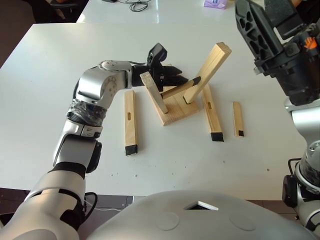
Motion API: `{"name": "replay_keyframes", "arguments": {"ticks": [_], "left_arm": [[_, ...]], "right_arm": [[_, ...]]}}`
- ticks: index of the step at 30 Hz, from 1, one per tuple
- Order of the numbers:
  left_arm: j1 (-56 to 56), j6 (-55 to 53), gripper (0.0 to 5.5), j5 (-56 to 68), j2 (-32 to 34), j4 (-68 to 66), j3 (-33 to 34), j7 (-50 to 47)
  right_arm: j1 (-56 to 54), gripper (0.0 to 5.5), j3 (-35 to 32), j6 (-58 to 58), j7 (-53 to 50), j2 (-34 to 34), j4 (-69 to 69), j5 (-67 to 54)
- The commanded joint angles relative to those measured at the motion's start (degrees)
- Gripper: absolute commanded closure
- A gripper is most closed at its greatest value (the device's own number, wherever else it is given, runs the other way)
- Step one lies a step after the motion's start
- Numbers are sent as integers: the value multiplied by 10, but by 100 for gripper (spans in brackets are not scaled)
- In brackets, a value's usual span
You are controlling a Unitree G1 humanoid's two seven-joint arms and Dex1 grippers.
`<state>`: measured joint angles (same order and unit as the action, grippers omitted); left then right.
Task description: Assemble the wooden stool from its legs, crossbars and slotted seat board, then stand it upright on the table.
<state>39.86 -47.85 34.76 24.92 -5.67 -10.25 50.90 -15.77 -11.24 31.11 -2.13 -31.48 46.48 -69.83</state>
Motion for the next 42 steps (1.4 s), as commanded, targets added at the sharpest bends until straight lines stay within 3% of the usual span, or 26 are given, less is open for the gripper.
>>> {"name": "replay_keyframes", "arguments": {"ticks": [1,5,11,14,21,31,37,42], "left_arm": [[8,-60,305,78,-21,72,70,-21],[28,-61,305,98,-38,61,117,-51],[112,1,305,93,-59,-57,220,-132],[136,45,305,69,-57,-107,242,-158],[123,106,305,17,-61,-140,230,-178],[108,106,305,5,-78,-124,218,-185],[107,100,305,4,-85,-120,214,-188],[97,92,305,0,-86,-111,202,-185]], "right_arm": [[-5,148,10,1,-2,4,-3,8],[-15,148,30,0,2,17,-16,23],[-69,238,105,9,26,56,-82,99],[-104,283,141,12,40,81,-124,141],[-138,391,225,10,73,157,-196,239],[-58,542,261,-8,150,172,-284,352],[9,547,286,-3,205,165,-361,403],[17,547,268,-4,216,186,-359,412]]}}
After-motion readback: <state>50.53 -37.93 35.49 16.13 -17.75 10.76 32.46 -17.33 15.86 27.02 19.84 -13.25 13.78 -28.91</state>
